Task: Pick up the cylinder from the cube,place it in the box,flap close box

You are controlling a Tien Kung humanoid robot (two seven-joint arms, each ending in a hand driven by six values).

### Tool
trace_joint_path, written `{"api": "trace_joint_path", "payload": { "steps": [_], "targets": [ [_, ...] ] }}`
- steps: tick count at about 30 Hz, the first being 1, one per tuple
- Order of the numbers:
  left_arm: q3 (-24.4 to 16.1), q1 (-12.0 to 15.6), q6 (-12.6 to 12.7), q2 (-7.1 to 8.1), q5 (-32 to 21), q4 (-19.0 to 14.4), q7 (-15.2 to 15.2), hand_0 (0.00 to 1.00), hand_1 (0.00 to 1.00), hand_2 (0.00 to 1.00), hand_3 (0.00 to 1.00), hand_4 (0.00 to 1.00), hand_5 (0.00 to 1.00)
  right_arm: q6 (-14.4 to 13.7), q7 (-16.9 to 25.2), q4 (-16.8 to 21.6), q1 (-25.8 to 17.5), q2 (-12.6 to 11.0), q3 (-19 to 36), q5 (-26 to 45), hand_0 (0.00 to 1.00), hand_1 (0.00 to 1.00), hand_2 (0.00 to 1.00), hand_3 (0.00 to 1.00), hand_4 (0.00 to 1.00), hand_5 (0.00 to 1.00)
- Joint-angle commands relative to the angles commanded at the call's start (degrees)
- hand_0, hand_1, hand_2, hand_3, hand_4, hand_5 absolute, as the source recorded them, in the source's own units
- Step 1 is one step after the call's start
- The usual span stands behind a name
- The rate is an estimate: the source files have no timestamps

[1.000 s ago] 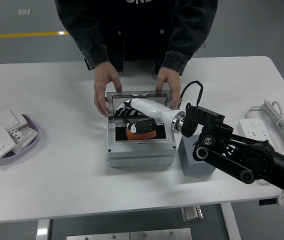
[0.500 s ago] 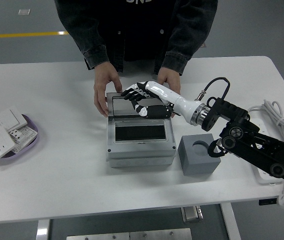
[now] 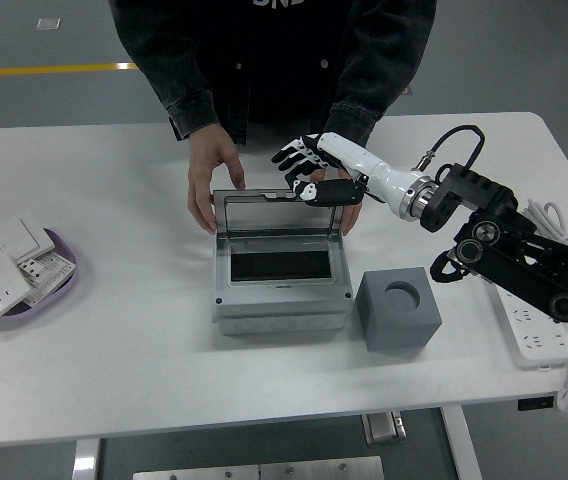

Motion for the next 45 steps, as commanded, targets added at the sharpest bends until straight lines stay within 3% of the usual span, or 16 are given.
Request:
{"api": "trace_joint_path", "payload": {
  "steps": [5,16,32,36,39,45],
  "targets": [
    [-0.1,0.2,0.0,0.04,0.0,0.0,0.0,0.627,0.653,0.584,0.665,0.716,0.388,0.1,-0.3,0.6,0.6,-1.9,-2.5,1.4,0.712,0.665,0.691,0.704,0.47,0.215],
    [-0.4,0.3,0.1,0.14,0.1,0.0,-0.2,0.627,0.653,0.583,0.665,0.717,0.387,-0.5,1.0,6.2,-0.8,-7.9,-5.5,5.8,0.698,0.658,0.689,0.706,0.486,0.231],
    [-0.5,0.4,0.1,0.02,0.0,0.0,-0.2,0.627,0.653,0.583,0.663,0.715,0.384,-2.2,4.0,10.1,-7.0,-11.3,-3.1,8.7,0.684,0.654,0.686,0.705,0.493,0.254],
    [-0.5,0.1,0.0,0.07,0.3,0.0,-0.3,0.627,0.653,0.583,0.663,0.715,0.384,-1.9,3.6,10.9,-11.2,-11.1,2.0,6.2,0.684,0.654,0.686,0.705,0.493,0.254],
    [-0.2,0.1,-0.1,0.01,0.4,0.0,-0.2,0.627,0.653,0.582,0.663,0.715,0.382,-2.1,3.6,12.2,-15.4,-9.3,7.7,2.8,0.681,0.651,0.686,0.705,0.488,0.259],
    [0.3,0.4,-0.2,0.36,0.2,0.0,0.1,0.627,0.652,0.583,0.663,0.715,0.382,-3.6,5.4,15.3,-24.8,-2.7,20.6,-4.1,0.679,0.651,0.69,0.705,0.495,0.24]
  ]
}}
